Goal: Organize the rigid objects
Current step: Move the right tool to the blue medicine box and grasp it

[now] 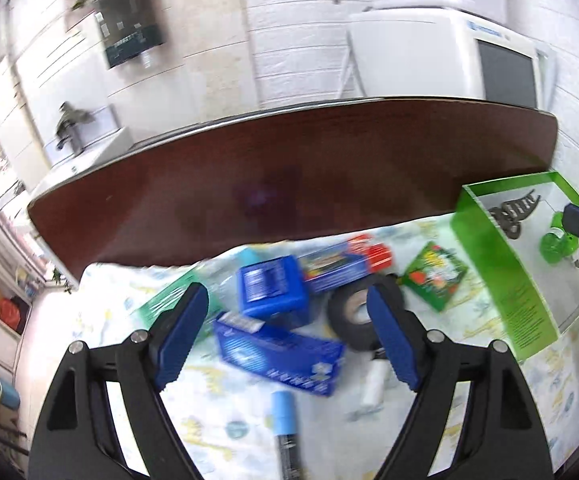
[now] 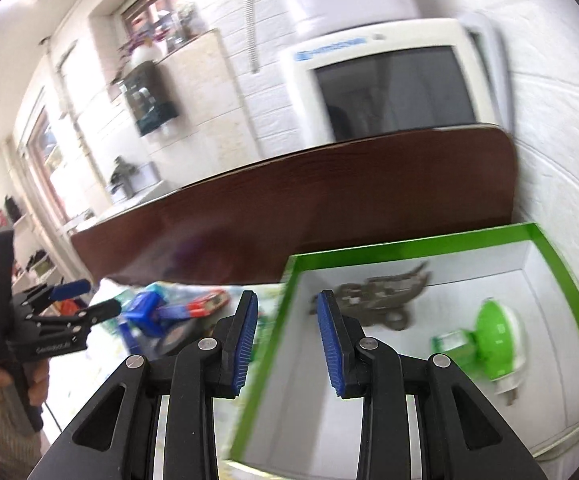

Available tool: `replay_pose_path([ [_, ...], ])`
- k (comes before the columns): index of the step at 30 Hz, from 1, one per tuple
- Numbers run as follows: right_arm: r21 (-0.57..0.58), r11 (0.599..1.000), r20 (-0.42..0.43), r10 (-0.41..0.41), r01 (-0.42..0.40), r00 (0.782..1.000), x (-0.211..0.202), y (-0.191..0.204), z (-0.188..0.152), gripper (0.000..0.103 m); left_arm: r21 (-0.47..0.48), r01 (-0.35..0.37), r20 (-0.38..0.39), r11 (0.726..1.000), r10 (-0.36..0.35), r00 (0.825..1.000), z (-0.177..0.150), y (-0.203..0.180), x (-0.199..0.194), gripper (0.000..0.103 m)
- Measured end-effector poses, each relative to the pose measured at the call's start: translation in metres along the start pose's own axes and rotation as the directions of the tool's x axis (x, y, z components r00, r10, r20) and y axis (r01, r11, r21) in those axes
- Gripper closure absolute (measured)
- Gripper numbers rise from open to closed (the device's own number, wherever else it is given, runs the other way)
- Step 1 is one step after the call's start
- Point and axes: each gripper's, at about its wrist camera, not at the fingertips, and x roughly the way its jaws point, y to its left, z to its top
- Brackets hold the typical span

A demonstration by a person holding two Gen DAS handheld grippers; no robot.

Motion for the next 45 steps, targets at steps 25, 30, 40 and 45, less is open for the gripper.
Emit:
replay_pose_path([
  [25, -0.090, 0.993, -0.300, 0.049, -0.079, 0.953, 0.108, 0.180, -0.069, 0.069, 0.045, 0.342, 0.004, 0.939, -0.342, 0.940, -0.047, 0.092, 0.062, 0.022],
  [30, -0.097, 0.994, -0.313, 0.020, -0.053, 0.950, 0.124, 0.186, -0.067, 0.069, 0.066, 0.376, 0.001, 0.924, -0.377, 0.926, -0.045, 0.089, 0.074, 0.025],
  [40, -0.096, 0.995, -0.328, -0.021, -0.011, 0.944, 0.151, 0.183, -0.069, 0.069, 0.064, 0.462, -0.058, 0.884, -0.459, 0.887, -0.050, 0.080, 0.083, 0.052],
  [45, -0.095, 0.995, -0.334, -0.018, -0.015, 0.943, 0.155, 0.183, -0.070, 0.069, 0.018, 0.463, -0.103, 0.886, -0.459, 0.883, -0.055, 0.081, 0.086, 0.050],
])
